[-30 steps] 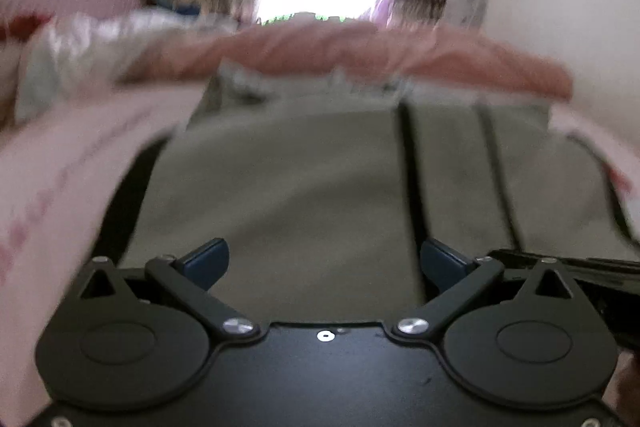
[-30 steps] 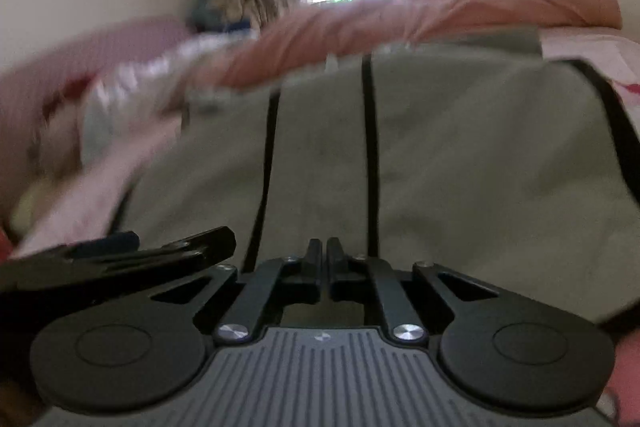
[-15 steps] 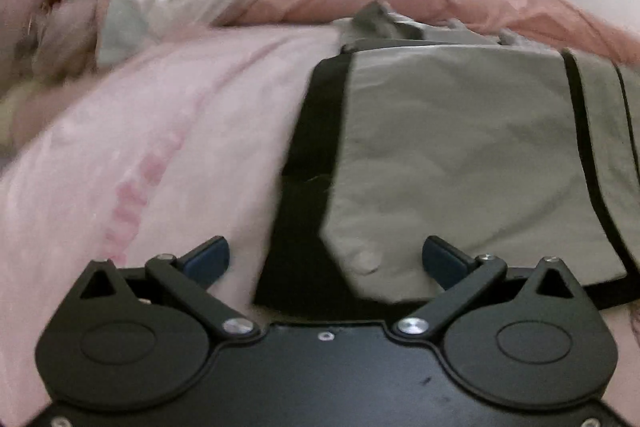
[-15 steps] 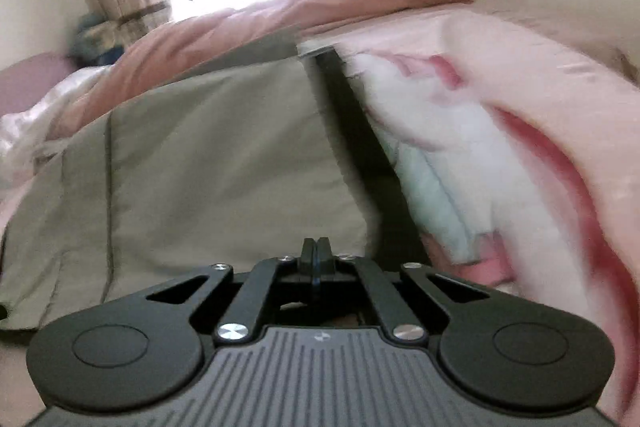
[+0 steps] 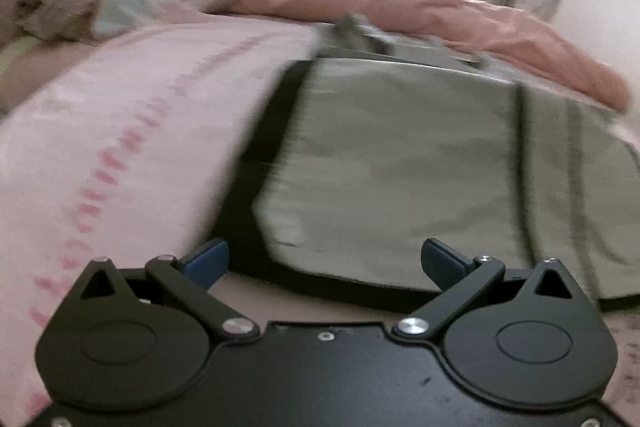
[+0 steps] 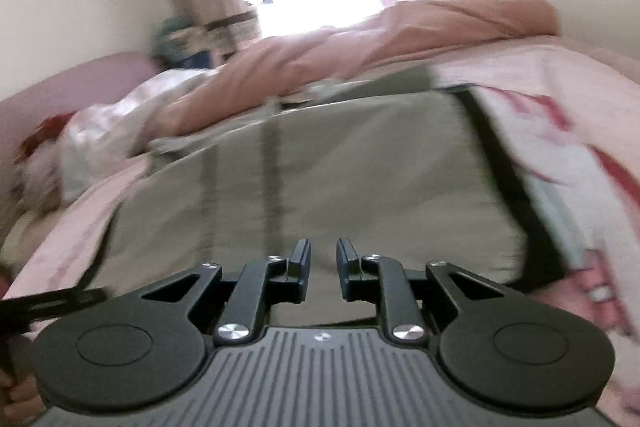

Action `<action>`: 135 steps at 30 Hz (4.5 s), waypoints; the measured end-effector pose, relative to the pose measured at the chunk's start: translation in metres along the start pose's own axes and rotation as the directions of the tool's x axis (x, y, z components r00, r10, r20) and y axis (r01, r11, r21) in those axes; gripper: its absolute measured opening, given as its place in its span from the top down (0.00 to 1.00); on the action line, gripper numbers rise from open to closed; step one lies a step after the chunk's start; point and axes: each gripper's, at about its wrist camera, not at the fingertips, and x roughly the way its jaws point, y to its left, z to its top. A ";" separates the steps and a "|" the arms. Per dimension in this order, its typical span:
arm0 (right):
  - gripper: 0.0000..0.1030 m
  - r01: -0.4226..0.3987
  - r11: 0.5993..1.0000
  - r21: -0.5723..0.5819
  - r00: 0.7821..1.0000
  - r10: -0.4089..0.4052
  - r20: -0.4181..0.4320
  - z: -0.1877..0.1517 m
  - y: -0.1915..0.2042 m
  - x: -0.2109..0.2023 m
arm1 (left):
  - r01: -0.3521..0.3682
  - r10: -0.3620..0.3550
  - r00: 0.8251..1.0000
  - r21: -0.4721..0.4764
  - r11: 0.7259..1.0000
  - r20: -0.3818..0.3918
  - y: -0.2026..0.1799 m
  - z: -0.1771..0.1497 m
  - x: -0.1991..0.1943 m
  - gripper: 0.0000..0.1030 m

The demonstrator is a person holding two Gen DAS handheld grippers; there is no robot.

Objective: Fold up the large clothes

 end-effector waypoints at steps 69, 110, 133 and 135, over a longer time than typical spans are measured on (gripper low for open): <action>0.95 0.147 0.979 0.145 0.986 -0.156 0.054 0.015 -0.127 -0.063 | 0.077 -0.088 0.984 0.077 0.994 0.153 0.036 0.039 -0.054 0.88; 0.00 0.276 0.961 -0.020 0.880 -0.245 0.407 0.265 -0.121 0.141 | 0.077 -0.038 0.884 -0.063 0.995 0.466 0.020 0.296 0.135 0.00; 0.97 0.243 0.964 0.105 0.966 -0.230 -0.119 0.125 -0.175 0.131 | 0.166 -0.165 0.985 0.006 0.986 -0.057 0.025 0.187 0.186 0.92; 1.00 0.289 0.954 0.075 0.956 -0.284 -0.074 0.111 -0.173 0.140 | 0.167 -0.170 0.982 -0.048 0.985 -0.080 0.033 0.169 0.206 0.88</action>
